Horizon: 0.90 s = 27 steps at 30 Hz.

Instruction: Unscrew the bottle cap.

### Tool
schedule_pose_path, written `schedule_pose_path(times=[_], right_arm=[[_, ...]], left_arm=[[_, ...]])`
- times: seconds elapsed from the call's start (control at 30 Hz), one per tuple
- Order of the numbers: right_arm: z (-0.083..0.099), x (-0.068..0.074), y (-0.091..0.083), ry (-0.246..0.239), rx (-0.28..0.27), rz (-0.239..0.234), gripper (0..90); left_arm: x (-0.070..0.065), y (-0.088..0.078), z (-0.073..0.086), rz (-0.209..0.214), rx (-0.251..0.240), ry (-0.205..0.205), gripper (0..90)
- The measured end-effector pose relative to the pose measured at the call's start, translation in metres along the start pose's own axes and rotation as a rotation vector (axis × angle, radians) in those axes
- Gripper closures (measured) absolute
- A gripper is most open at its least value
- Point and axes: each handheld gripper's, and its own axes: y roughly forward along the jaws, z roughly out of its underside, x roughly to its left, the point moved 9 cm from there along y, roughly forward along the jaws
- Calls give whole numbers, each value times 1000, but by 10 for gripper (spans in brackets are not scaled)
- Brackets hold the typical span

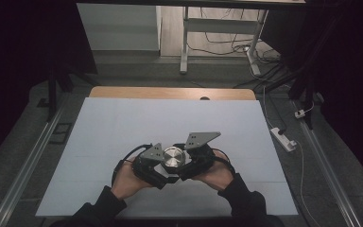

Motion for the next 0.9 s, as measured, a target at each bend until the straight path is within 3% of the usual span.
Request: schedule_pose_path(times=[0.03, 0.1, 0.2, 0.57, 0.9], right_arm=[[0, 1, -1, -1, -4, -25, 184], [0, 2, -4, -11, -9, -60, 184], [0, 2, -7, -30, -16, -75, 184], [-3, -4, -13, -32, -27, -44, 184], [-5, -13, -18, -7, -38, 14, 183]], left_arm=[[0, 0, 0, 0, 0, 0, 156], [-2, 0, 1, 38, 8, 21, 156], [-3, 1, 2, 50, 18, 32, 156], [1, 5, 6, 24, 27, 17, 156], [3, 3, 7, 8, 32, 14, 156]])
